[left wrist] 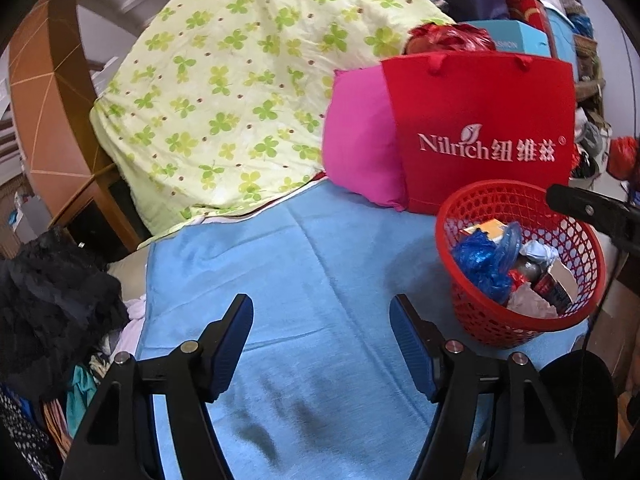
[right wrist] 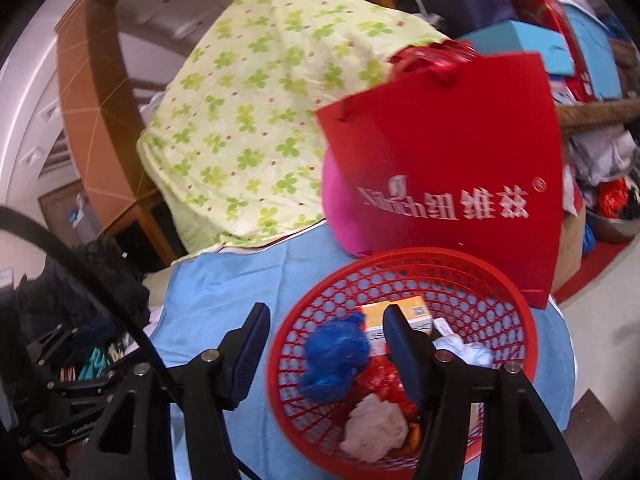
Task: Collect trash
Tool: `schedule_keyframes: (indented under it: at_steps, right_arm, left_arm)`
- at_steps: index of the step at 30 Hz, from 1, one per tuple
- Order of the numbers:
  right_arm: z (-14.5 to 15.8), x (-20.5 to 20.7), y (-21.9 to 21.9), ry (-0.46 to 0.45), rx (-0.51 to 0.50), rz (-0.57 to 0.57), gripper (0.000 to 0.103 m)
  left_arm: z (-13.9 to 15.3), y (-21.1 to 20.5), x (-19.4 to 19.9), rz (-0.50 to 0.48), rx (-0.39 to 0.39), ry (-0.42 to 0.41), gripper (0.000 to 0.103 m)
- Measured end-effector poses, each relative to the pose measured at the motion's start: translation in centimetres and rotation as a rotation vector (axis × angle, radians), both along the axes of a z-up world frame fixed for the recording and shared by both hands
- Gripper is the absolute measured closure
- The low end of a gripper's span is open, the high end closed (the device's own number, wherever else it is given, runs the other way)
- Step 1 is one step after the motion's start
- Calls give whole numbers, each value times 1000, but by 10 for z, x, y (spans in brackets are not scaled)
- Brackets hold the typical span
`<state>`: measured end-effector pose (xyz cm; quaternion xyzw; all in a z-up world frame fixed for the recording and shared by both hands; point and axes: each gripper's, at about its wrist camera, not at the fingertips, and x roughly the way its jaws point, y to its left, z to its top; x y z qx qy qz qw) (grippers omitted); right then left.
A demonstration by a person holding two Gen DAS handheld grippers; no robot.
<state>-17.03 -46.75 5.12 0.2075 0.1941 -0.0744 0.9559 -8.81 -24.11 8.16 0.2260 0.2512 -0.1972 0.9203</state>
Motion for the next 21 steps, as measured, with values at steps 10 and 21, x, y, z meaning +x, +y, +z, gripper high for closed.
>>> schedule_keyframes:
  at_steps: [10, 21]
  right_arm:
    - [29, -4, 64, 15, -156, 67, 35]
    - [44, 1, 118, 52, -265, 83, 31]
  left_arm:
    - [18, 48, 0, 92, -75, -63, 16]
    - [28, 93, 1, 169, -127, -91, 11]
